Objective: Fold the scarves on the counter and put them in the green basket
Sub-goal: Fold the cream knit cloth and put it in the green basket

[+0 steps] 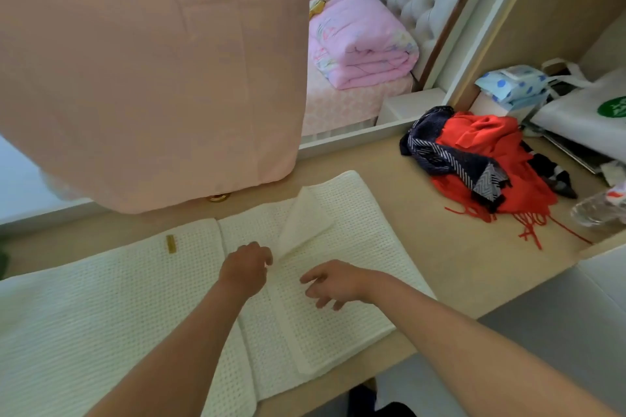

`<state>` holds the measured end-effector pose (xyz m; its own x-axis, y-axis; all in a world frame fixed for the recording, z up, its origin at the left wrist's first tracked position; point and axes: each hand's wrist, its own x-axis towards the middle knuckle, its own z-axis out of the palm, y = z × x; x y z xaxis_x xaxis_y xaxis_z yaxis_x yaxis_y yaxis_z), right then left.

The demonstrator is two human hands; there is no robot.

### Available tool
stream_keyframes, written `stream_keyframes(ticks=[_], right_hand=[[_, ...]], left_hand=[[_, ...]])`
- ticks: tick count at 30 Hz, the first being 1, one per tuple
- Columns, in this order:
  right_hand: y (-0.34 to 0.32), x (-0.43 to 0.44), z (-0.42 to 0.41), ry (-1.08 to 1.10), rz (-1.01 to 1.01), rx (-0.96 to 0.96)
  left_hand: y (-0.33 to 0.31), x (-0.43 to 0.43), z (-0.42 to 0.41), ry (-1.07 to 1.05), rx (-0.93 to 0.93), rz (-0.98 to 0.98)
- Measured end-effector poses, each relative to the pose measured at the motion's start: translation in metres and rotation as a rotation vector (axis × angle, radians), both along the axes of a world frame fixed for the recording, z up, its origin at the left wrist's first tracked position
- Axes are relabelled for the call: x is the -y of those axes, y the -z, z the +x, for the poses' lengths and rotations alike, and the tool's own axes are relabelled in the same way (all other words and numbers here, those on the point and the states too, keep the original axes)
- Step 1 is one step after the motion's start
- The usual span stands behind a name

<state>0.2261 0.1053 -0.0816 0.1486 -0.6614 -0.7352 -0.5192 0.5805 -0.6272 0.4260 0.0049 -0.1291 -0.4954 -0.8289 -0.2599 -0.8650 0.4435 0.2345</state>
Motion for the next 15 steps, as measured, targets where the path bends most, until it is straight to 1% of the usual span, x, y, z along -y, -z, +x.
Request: stream_keyframes(ticks=[2, 4, 6, 9, 12, 14, 15], right_hand=[[0.005, 0.011, -0.009, 0.067, -0.104, -0.099], [0.011, 0.024, -0.024, 0.119, -0.199, -0.196], [0.014, 0.039, -0.041, 0.120, -0.270, -0.286], [0.019, 0.061, -0.065, 0.061, -0.339, -0.411], [0.027, 0.083, -0.085, 0.011, -0.399, -0.486], [0.034, 0.095, -0.093, -0.068, -0.459, -0.559], [0.037, 0.100, -0.095, -0.120, -0.483, -0.597]], left_hand=[[0.002, 0.000, -0.002, -0.068, -0.051, 0.017], [-0.001, 0.003, -0.013, -0.137, -0.155, 0.026], [-0.003, 0.008, -0.030, -0.124, -0.215, 0.034], [0.001, 0.014, -0.060, -0.031, -0.140, -0.007], [0.012, 0.026, -0.081, -0.003, -0.036, -0.048], [0.022, 0.033, -0.083, -0.004, -0.051, -0.062], [0.024, 0.036, -0.080, -0.014, -0.094, -0.069]])
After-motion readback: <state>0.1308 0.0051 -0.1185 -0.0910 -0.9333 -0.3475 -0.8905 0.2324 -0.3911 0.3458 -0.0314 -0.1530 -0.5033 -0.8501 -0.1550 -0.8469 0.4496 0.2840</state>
